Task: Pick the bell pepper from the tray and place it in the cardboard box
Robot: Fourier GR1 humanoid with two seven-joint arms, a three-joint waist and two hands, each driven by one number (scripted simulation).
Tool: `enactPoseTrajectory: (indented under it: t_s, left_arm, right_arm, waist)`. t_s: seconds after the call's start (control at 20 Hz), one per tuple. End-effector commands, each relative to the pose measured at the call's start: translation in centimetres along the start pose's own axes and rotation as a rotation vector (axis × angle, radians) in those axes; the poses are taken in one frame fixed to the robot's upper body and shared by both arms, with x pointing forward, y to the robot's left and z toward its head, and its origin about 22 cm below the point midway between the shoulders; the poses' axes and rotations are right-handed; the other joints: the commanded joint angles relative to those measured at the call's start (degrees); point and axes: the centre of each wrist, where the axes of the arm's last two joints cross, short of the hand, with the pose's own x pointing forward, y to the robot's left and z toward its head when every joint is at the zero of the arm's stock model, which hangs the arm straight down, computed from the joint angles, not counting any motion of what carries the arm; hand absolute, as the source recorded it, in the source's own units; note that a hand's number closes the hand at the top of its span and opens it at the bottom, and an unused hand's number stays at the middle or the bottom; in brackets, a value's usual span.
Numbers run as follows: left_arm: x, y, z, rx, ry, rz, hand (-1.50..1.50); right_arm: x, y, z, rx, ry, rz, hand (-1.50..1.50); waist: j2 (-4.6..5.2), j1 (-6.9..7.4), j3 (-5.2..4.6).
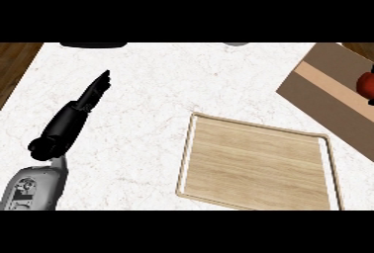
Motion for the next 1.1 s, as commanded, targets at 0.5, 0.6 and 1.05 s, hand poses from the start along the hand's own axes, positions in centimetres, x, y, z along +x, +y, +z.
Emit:
enactPoseTrajectory:
  t_s: [0.5, 0.6, 1.05]
  left_arm:
    - [-0.1, 0.4, 0.5, 0.011, 0.009, 0.000, 0.00]
    - [-0.7, 0.3, 0.9, 0.018, 0.002, 0.005, 0.00]
    - [0.8, -0.1, -0.3, 0.003, -0.011, -0.008, 0.00]
  right_arm:
    - [-1.6, 0.5, -0.6, -0.221, -0.419, -0.748, -1.50]
    - [-2.4, 0.1, -0.2, -0.267, -0.398, -0.928, -1.50]
    - [-8.8, -2.3, 4.2, -0.438, -0.239, -1.168, -1.50]
  waist:
    - [-0.45, -0.58, 0.34]
    - [-0.37, -0.79, 0.18]
    - [0.51, 0.72, 0.23]
